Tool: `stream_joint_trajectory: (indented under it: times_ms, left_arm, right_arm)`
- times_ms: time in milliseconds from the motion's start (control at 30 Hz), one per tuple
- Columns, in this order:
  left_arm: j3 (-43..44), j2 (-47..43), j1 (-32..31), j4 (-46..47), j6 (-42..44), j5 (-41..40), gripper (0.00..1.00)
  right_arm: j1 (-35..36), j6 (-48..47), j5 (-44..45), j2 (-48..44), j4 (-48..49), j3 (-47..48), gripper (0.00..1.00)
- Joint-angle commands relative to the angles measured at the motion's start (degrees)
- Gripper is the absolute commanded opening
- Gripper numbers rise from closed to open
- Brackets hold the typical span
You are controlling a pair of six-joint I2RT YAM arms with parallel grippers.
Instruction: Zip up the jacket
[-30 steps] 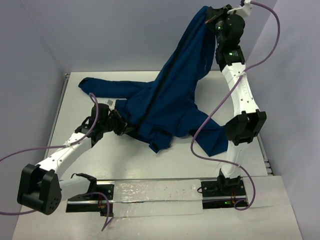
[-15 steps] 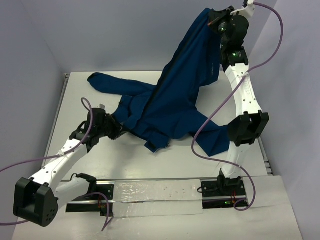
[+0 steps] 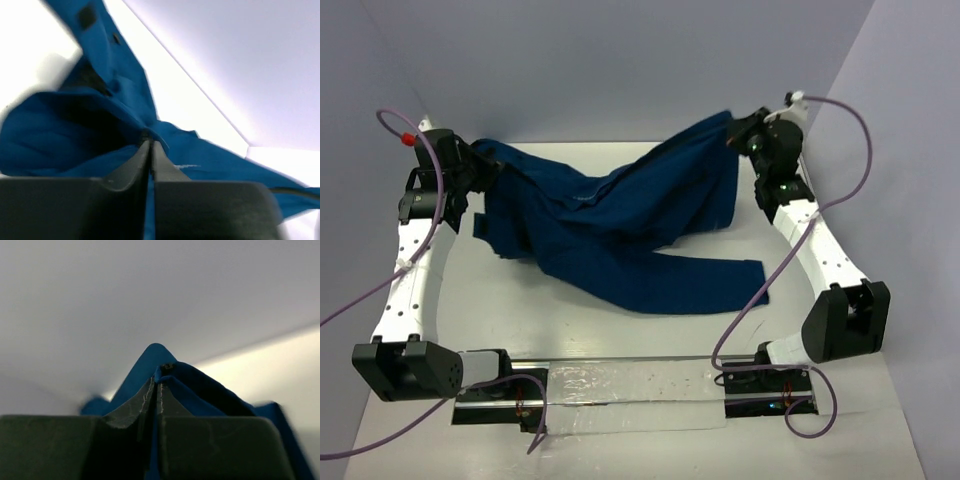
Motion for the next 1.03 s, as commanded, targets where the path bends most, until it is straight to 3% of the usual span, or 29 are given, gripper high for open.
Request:
stream_joint_trajectory:
  times_ms: [0, 67, 133, 200, 367, 533, 1000]
  left_arm:
    - [-0.5, 1.3, 0.1, 2.2, 3.3, 4.8, 0.69]
    - [0.5, 1.1, 0.1, 0.7, 4.7, 5.1, 0.96]
    - [2.7, 0.8, 0.1, -1.3, 6.9, 2.6, 0.99]
    - [5.4, 0.7, 0.1, -4.1, 8.8, -0.4, 0.99]
    - [8.9, -1.5, 0.1, -7.4, 12.2, -4.0, 0.99]
    - [9.4, -4.0, 0.1, -9.5, 14.3, -6.2, 0.99]
    - [9.2, -5.7, 0.1, -10.0, 17.1, -4.5, 0.99]
  right_arm:
    - [0.5, -2.6, -1.9, -2.4, -4.4, -3.5, 0.46]
    - [0.6, -4.1, -1.3, -1.9, -10.4, -0.1, 0.66]
    - [0.8, -6.0, 2.7, -0.7, -19.1, 3.9, 0.92]
    - [0.8, -7.2, 6.7, 1.4, -28.4, 10.1, 1.0]
    - [0.8, -7.5, 21.5, 7.3, -47.0, 26.1, 1.0]
    - [1.0, -3.6, 39.9, 10.9, -61.2, 34.5, 1.0]
    - [0.9, -6.5, 37.0, 8.6, -58.0, 29.1, 1.0]
